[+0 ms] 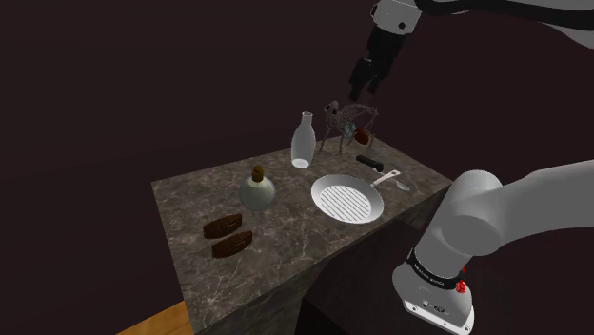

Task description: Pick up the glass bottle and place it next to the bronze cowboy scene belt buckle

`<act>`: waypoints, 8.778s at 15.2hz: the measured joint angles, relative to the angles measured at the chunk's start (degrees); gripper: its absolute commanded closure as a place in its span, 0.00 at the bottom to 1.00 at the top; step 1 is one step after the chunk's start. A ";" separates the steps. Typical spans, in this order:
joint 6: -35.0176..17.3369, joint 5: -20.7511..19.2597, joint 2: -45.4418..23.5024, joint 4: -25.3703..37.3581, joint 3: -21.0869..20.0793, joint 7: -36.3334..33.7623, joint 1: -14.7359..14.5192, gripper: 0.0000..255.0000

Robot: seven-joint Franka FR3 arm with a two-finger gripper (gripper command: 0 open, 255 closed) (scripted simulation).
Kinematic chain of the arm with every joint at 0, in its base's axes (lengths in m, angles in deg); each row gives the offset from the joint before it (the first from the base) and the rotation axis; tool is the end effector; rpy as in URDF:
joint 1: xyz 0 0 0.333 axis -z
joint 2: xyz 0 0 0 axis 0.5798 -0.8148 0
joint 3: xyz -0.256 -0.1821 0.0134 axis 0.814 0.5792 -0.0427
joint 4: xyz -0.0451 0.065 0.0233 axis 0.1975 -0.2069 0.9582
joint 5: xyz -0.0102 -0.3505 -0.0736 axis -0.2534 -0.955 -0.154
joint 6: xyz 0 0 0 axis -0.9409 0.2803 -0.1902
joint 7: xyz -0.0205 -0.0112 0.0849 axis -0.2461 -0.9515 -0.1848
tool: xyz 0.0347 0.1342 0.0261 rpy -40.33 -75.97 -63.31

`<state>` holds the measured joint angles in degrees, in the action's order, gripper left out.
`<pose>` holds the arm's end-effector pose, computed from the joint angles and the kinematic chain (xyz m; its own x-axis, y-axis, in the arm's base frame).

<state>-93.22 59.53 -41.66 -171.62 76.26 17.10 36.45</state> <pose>0.2818 -0.0355 0.6034 0.9774 -0.1042 0.1840 -0.1146 -0.9923 0.0469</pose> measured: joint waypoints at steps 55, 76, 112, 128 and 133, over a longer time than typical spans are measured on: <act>-32.27 10.85 -58.35 23.82 14.00 14.81 4.48 1.00; -17.79 9.28 -55.22 35.26 14.44 13.64 4.40 1.00; 1.92 2.40 -22.36 21.79 -5.04 -19.44 -8.59 1.00; 14.44 5.99 -22.84 33.97 -21.25 -40.55 -14.22 1.00; 11.86 6.51 -21.58 30.13 -21.67 -41.32 -14.57 1.00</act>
<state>-81.36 66.04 -63.23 -141.49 54.59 -24.22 21.87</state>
